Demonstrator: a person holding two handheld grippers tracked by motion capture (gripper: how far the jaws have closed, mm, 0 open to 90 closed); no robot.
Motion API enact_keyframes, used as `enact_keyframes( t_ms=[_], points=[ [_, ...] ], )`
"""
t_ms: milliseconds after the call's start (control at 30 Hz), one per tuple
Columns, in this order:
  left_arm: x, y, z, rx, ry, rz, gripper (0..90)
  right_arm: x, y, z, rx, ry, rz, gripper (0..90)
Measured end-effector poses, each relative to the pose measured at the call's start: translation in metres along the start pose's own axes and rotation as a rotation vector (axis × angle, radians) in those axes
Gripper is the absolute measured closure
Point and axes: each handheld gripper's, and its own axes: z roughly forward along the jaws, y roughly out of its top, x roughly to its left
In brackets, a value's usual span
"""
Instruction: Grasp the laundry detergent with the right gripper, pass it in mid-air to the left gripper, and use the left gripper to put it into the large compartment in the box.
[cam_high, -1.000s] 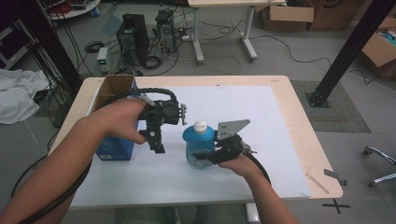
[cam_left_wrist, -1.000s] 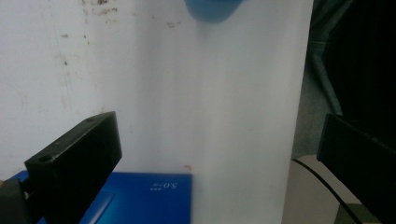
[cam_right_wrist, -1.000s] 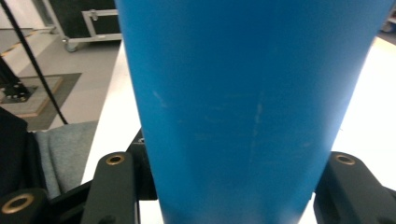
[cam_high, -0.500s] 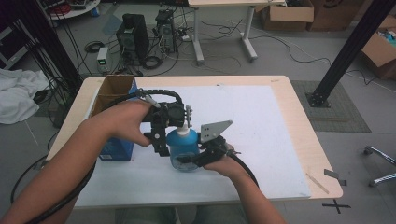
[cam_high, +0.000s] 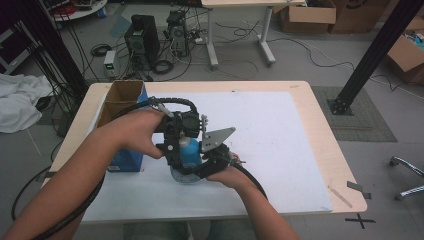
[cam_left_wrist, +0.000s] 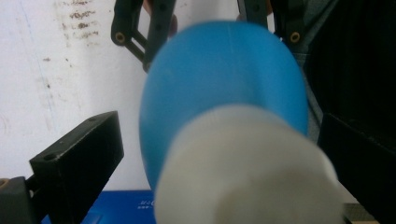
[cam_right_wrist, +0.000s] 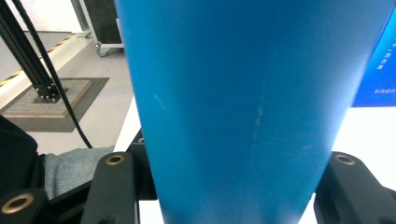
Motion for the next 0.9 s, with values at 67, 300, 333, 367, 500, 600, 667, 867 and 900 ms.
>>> enact_keyframes(
  t_ms=[67, 300, 333, 367, 500, 600, 667, 867, 900],
  points=[
    [-0.0001, 0.0006, 0.0007, 0.003, 0.001, 0.001, 1.7, -0.0004, 0.0014, 0.0020, -0.005, 0.004, -0.007, 44.4],
    [-0.0003, 0.0011, 0.0007, 0.007, 0.009, 0.009, 5.5, -0.0002, 0.0056, 0.0058, -0.011, 0.008, -0.010, 44.4],
    [-0.0003, 0.0009, 0.0007, 0.011, 0.011, 0.007, 5.9, -0.0001, 0.0058, 0.0060, -0.009, 0.009, -0.006, 44.4],
    [-0.0003, 0.0005, 0.0011, 0.010, 0.011, 0.007, 6.8, -0.0001, 0.0057, 0.0064, -0.010, 0.008, -0.005, 44.4],
    [-0.0002, -0.0010, 0.0012, 0.015, 0.020, 0.004, 9.8, -0.0015, 0.0052, 0.0067, -0.011, 0.003, -0.009, 44.4],
    [-0.0001, -0.0015, 0.0008, 0.016, 0.023, 0.005, 13.1, -0.0020, 0.0051, 0.0058, -0.013, 0.005, -0.007, 44.4],
    [-0.0002, -0.0013, 0.0005, 0.018, 0.025, 0.006, 15.7, -0.0021, 0.0053, 0.0053, -0.017, 0.004, -0.004, 44.5],
    [-0.0005, -0.0002, 0.0001, 0.029, 0.034, 0.010, 18.8, -0.0025, 0.0054, 0.0057, -0.021, 0.004, -0.004, 44.5],
    [-0.0006, -0.0001, -0.0001, 0.028, 0.039, 0.009, 19.6, -0.0025, 0.0054, 0.0057, -0.021, 0.004, -0.004, 44.5]
  ],
)
